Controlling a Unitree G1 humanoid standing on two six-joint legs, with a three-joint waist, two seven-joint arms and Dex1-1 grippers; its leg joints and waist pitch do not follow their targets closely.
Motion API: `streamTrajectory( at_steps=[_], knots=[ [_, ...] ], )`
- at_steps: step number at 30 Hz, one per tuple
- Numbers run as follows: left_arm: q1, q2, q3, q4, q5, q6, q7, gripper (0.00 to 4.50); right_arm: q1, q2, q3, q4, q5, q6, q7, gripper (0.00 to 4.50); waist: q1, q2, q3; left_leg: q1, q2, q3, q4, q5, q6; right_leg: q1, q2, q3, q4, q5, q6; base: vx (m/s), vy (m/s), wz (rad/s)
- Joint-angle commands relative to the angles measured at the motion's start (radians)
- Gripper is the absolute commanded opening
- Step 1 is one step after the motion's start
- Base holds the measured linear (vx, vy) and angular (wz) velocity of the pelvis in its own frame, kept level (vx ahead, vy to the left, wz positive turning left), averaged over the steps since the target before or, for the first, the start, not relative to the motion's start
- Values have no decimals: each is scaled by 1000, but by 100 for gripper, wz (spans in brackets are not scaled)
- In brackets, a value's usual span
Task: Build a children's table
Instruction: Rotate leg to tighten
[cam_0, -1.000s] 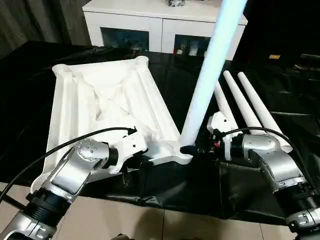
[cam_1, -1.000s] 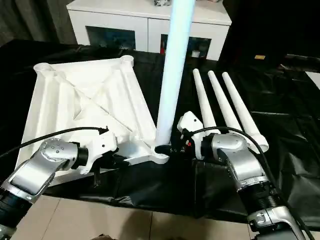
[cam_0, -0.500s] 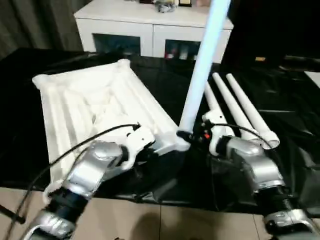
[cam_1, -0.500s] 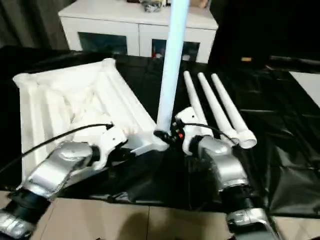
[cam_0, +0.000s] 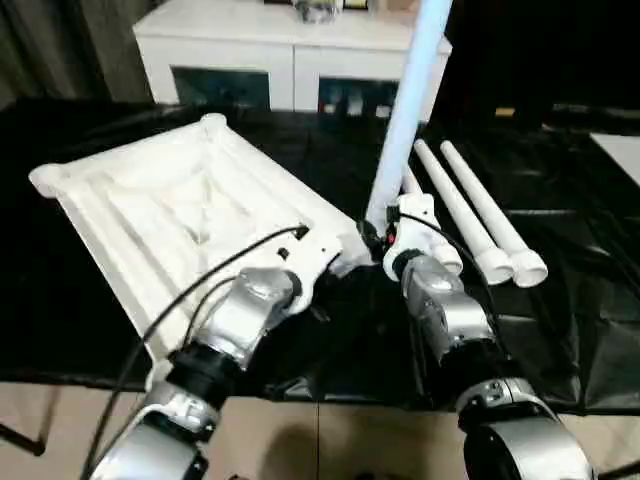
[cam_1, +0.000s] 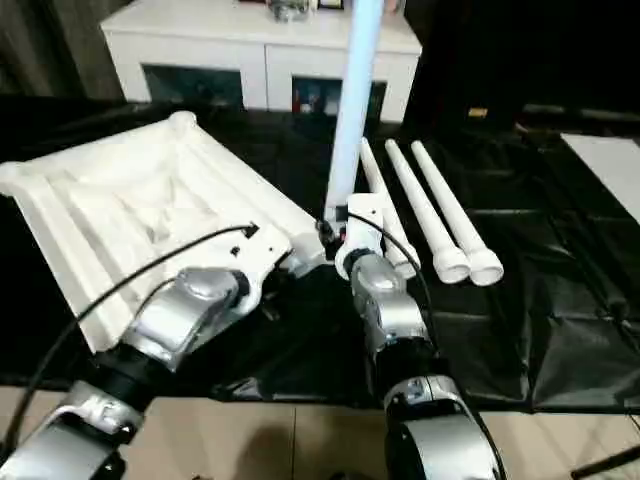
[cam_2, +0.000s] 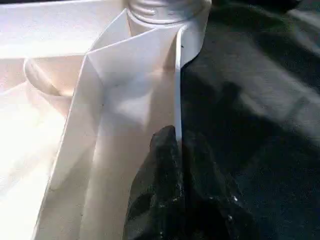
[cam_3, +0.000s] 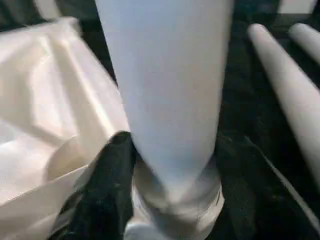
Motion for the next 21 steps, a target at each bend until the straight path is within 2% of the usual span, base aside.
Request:
streamTrajectory(
  at_steps=[1,3,4,5,6,7,8,9,10,12,14,15,16,18,19,20,21],
  knots=[
    [-20,26,17,-52,29,-26,5,0,14,-4,25,-29,13,6,47,292,8,1,-74,-8,86,-51,-104,-244,-2,49,-96,68,-32,-219,-171,0,0,0],
    [6,66,4,-99,23,-14,-44,0,40,-60,39,-108,16,41,100,305,13,0,-77,0,85,-44,-94,-207,15,42,-95,69,-32,-194,-190,0,0,0],
    [6,66,4,-99,23,-14,-44,0,40,-60,39,-108,16,41,100,316,23,-2,-81,4,86,-38,-86,-165,34,35,-94,73,-23,-156,-209,70,-45,5],
    [26,100,-6,-131,18,-9,-87,0,65,-116,65,-167,4,72,160,321,28,2,-84,4,81,-32,-78,-113,55,32,-88,76,-13,-101,-235,70,-45,5],
    [44,133,-16,-157,14,-17,-127,0,89,-167,87,-220,-1,95,228,321,33,3,-85,-1,79,-31,-75,-83,72,37,-86,74,-6,-63,-244,70,-54,3],
    [73,191,-34,-202,-3,-23,-204,0,129,-251,122,-298,-6,133,352,321,41,1,-86,-4,83,-28,-72,-30,102,38,-84,76,6,9,-257,74,-55,1],
    [86,217,-42,-219,-13,-39,-243,0,146,-288,136,-328,-6,137,407,321,50,4,-89,0,78,-25,-65,6,133,38,-80,75,14,68,-270,74,-55,1],
    [86,217,-42,-219,-13,-39,-243,0,146,-288,136,-328,-6,137,407,321,51,2,-88,0,78,-24,-64,17,148,36,-79,77,15,86,-276,67,-49,2],
    [106,259,-47,-248,-36,-48,-303,0,175,-349,154,-382,12,149,509,321,62,-1,-80,-4,75,-20,-63,-6,162,35,-80,80,12,55,-282,0,0,0],
    [127,306,-57,-277,-63,-83,-386,0,198,-399,168,-424,39,148,606,321,65,2,-77,-4,80,-23,-68,-62,142,40,-84,78,3,-44,-269,0,0,0],
    [137,327,-60,-292,-74,-104,-425,0,208,-424,179,-442,53,146,653,321,67,6,-74,5,87,-24,-74,-112,108,33,-77,77,-6,-123,-258,0,0,0],
    [150,350,-63,-317,-99,-119,-483,0,214,-449,194,-450,62,133,706,321,66,3,-72,8,88,-22,-75,-127,96,31,-75,78,-10,-143,-254,0,0,0],
    [158,365,-67,-338,-106,-127,-509,0,216,-464,208,-454,64,121,735,321,68,5,-68,10,89,-22,-80,-169,63,28,-73,78,-13,-191,-246,0,0,0],
    [159,367,-66,-346,-112,-121,-511,0,214,-465,207,-458,77,139,750,339,71,7,-67,18,90,-21,-82,-203,43,22,-71,78,-19,-230,-235,0,0,0],
    [159,367,-67,-352,-116,-121,-514,0,207,-463,207,-452,78,148,753,349,75,3,-62,28,91,-18,-85,-248,18,14,-69,81,-27,-282,-224,0,0,0],
    [160,368,-67,-356,-119,-120,-516,0,202,-460,205,-449,77,156,757,349,77,3,-61,29,91,-17,-87,-258,11,14,-69,82,-27,-299,-218,0,0,0],
    [159,367,-68,-362,-123,-115,-519,0,195,-460,212,-444,71,158,770,355,78,-2,-59,29,91,-15,-89,-280,-1,14,-69,83,-31,-339,-203,0,0,0]
  ],
)
